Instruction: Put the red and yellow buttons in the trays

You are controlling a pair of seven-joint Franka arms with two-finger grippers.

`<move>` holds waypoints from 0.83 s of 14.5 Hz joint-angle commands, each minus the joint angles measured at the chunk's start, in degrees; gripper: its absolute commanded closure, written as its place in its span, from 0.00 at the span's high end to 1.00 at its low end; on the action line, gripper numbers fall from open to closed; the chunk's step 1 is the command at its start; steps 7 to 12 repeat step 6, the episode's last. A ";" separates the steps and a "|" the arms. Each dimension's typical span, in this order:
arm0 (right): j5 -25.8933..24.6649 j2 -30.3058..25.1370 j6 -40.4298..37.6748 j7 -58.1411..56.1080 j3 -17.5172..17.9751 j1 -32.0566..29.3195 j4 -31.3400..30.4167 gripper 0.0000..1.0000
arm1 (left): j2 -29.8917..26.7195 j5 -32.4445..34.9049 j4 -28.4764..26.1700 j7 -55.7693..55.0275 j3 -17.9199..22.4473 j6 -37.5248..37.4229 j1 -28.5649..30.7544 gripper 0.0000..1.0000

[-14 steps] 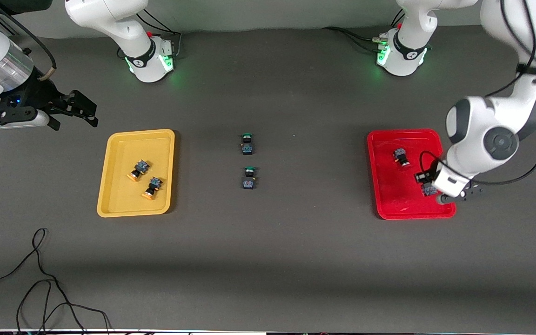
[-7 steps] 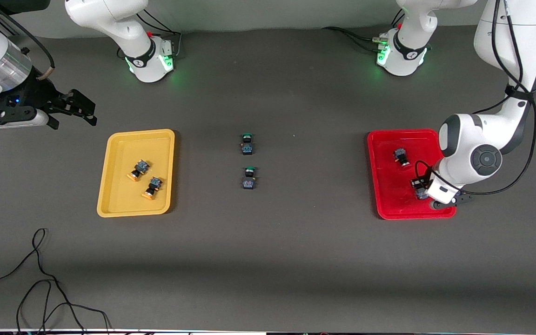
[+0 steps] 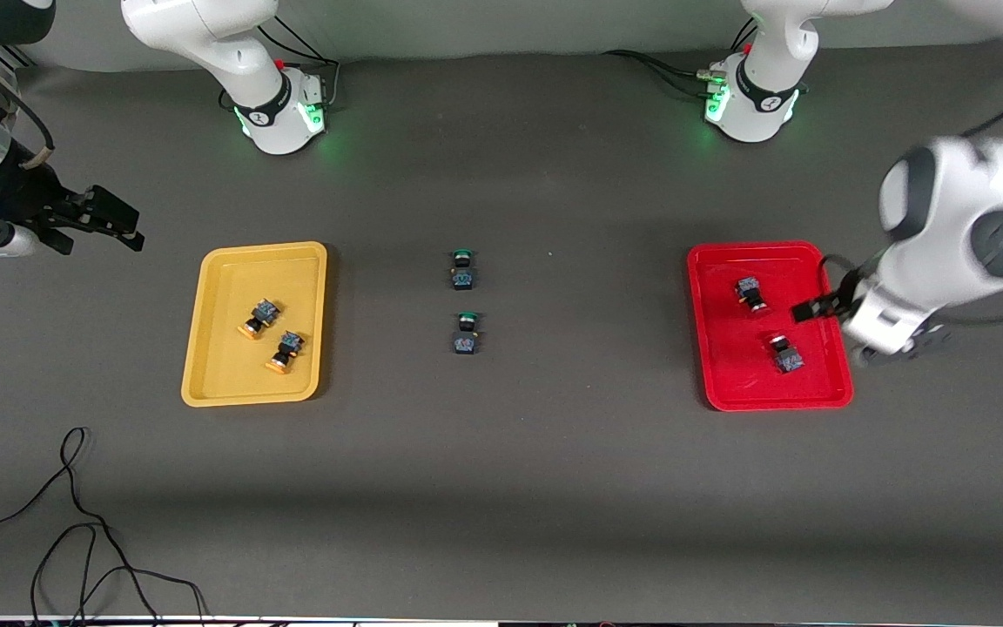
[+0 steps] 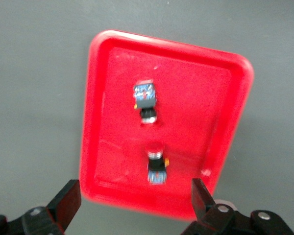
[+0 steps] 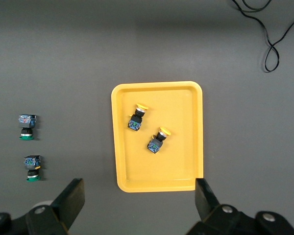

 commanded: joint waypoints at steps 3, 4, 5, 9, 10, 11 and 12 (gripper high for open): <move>-0.31 0.39 -2.79 -1.17 0.14 0.05 1.76 1.00 | -6.62 0.83 8.74 0.73 -1.04 -13.31 -0.42 1.00; -0.31 0.39 -2.79 -1.35 0.14 0.05 1.94 1.00 | -5.92 0.83 11.03 0.91 -1.05 -14.55 -0.42 1.00; -0.31 0.39 -2.79 -1.35 0.14 0.05 2.11 1.00 | -5.74 0.92 12.62 2.30 -0.96 -14.74 -0.42 1.00; -0.31 0.48 -2.71 -1.26 0.14 0.05 2.11 1.00 | -5.39 1.18 13.77 4.93 -0.96 -14.74 0.36 1.00; -0.31 0.48 -2.71 -1.26 0.14 0.05 2.11 1.00 | -5.39 1.18 13.77 4.93 -0.96 -14.74 0.36 1.00; -0.31 0.48 -2.71 -1.26 0.14 0.05 2.11 1.00 | -5.39 1.18 13.77 4.93 -0.96 -14.74 0.36 1.00; -0.31 0.48 -2.71 -1.26 0.14 0.05 2.11 1.00 | -5.39 1.18 13.77 4.93 -0.96 -14.74 0.36 1.00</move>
